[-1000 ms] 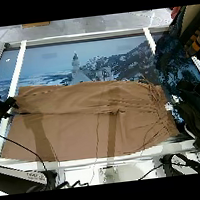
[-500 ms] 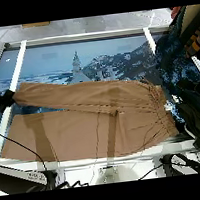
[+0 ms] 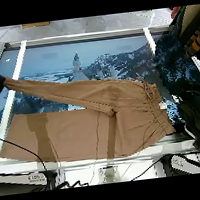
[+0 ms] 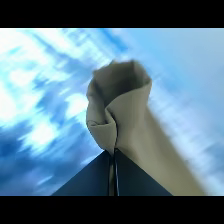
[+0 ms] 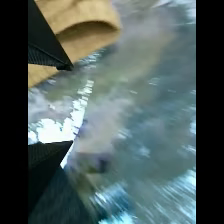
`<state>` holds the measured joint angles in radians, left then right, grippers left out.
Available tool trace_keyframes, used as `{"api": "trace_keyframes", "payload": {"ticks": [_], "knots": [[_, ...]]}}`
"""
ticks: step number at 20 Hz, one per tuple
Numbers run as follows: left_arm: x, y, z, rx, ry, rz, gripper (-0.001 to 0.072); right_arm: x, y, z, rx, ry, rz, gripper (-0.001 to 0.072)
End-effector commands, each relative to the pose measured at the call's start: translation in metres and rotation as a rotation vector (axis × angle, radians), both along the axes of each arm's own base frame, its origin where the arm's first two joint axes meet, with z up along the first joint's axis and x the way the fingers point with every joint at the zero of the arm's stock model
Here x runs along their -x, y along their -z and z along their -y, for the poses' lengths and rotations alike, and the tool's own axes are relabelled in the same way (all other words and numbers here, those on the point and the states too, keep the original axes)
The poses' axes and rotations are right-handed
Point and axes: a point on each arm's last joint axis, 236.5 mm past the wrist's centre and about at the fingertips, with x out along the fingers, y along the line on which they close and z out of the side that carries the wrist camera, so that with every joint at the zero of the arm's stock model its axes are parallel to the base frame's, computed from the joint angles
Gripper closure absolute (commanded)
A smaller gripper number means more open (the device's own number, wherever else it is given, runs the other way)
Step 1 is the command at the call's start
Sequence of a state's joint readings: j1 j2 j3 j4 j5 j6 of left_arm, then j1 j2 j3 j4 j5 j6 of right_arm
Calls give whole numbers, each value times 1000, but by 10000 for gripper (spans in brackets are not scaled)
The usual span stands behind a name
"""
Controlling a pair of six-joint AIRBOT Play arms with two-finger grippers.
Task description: Fold the clothes and pants, and hang the long-sleeved shirts on hangers.
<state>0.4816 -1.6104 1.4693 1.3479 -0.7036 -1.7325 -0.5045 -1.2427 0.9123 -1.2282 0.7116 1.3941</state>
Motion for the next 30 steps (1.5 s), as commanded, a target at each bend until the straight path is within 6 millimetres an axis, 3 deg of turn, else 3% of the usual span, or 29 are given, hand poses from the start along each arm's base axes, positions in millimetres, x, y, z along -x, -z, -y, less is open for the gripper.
{"api": "trace_keyframes", "payload": {"ticks": [1, 4, 5, 6, 7, 10, 14, 16, 19, 20, 22, 24, 27, 30], "knots": [[45, 45, 1, -28, 29, -209, 695, 0, 28, -46, -185, -164, -92, 254], [62, 78, 11, 4, 33, -268, 695, -11, 27, -103, -397, -418, -57, 268], [65, 83, 13, 10, 34, -279, 695, -15, 34, -106, -424, -426, -58, 202], [67, 86, 14, 14, 35, -287, 695, -20, 43, -102, -428, -401, -56, 50], [67, 86, 14, 15, 35, -288, 694, -27, 51, -94, -417, -359, -50, -8], [66, 86, 16, 28, 32, -280, 694, -44, 67, -74, -387, -241, -26, -8], [66, 86, 17, 32, 31, -279, 694, -45, 88, -82, -468, -229, -62, -1], [65, 85, 18, 41, 29, -273, 694, -51, 89, -93, -527, -251, -67, 33], [63, 85, 22, 60, 25, -263, 694, -70, 80, -110, -475, -347, -41, 247], [62, 84, 22, 61, 24, -262, 694, -78, 75, -113, -439, -374, -31, 362], [56, 78, 24, 81, 16, -228, 695, -93, 66, -109, -338, -421, -13, 678], [37, 56, 21, 84, 4, -150, 695, -116, 48, -93, -261, -401, 45, 685], [10, 10, 17, 45, 17, -39, 695, -149, 19, -65, -198, -296, 146, 685], [18, -2, 7, -49, 41, -67, 696, -159, 11, -53, -166, -251, 183, 685]]}}
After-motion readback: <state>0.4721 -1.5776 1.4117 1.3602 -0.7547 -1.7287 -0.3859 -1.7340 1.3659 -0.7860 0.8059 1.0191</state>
